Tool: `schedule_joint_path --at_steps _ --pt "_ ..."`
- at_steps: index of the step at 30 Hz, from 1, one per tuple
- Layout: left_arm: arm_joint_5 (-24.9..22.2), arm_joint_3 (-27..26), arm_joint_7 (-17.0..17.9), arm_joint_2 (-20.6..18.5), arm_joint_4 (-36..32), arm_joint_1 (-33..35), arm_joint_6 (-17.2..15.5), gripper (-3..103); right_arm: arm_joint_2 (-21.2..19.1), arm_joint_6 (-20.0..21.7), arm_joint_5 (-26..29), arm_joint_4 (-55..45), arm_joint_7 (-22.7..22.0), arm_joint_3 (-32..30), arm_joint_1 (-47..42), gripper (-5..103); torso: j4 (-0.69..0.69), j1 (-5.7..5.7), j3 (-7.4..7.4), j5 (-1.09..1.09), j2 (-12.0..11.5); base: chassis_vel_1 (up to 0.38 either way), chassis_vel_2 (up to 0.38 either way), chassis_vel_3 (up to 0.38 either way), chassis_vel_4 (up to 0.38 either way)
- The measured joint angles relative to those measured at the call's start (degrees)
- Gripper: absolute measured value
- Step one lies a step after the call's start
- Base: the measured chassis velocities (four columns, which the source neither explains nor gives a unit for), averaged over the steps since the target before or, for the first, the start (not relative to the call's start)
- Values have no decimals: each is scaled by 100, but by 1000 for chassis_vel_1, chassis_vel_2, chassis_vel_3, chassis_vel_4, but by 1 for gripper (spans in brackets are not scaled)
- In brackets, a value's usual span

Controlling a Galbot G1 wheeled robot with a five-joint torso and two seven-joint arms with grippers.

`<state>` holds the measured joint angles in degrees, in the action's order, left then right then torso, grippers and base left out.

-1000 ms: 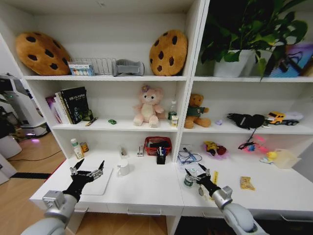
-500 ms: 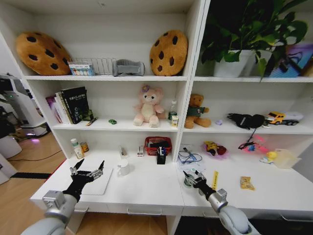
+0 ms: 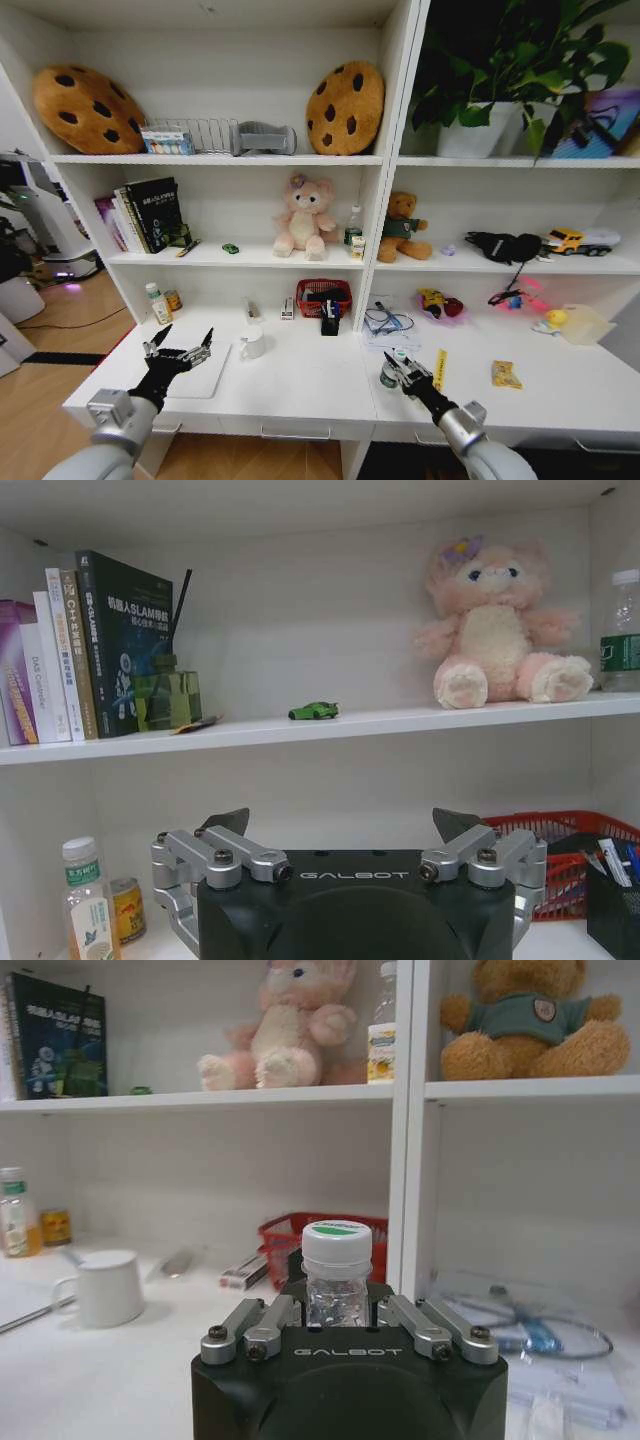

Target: Organize the objects on the table.

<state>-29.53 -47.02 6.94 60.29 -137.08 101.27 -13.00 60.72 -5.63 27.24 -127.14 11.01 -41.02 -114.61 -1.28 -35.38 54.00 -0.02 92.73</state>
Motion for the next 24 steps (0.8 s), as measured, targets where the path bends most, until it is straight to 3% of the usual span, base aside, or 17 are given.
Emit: schedule_joint_path --at_steps 3,4,6,9,13,16,17,20,24 --pt "0 1 0 0 0 0 0 100 496 -679 -442 -326 495 -319 -1659 27 -5 2 -1 -1 1 0 0 0 0" --pt "0 1 0 0 0 0 0 100 496 -679 -442 -326 495 -319 -1659 27 -5 2 -1 -1 1 0 0 0 0" --pt "0 1 0 0 0 0 0 100 787 -1244 -850 -234 656 -341 -2528 27 -4 2 0 -1 1 0 0 0 0" --pt "0 1 0 0 1 0 0 100 939 -1550 -1127 160 664 -284 -2800 27 -3 2 0 0 1 0 0 0 0" --pt "0 1 1 0 1 0 0 100 987 -1656 -1228 859 591 -247 -2670 27 -3 1 1 3 1 0 0 0 0" --pt "0 1 1 0 1 0 0 100 928 -1605 -971 2153 572 -227 -1905 27 -3 1 1 5 0 0 0 0 0" --pt "0 1 1 0 1 0 0 100 928 -1605 -971 2153 572 -227 -1905 27 -3 1 1 5 0 0 0 0 0" --pt "0 1 1 0 1 0 0 100 801 -1360 -781 3559 577 -154 -862 27 -3 0 2 3 0 0 0 0 0" --pt "0 1 1 0 1 0 0 100 772 -1312 -790 4468 587 -104 -70 27 -3 0 2 4 -1 0 0 0 0"
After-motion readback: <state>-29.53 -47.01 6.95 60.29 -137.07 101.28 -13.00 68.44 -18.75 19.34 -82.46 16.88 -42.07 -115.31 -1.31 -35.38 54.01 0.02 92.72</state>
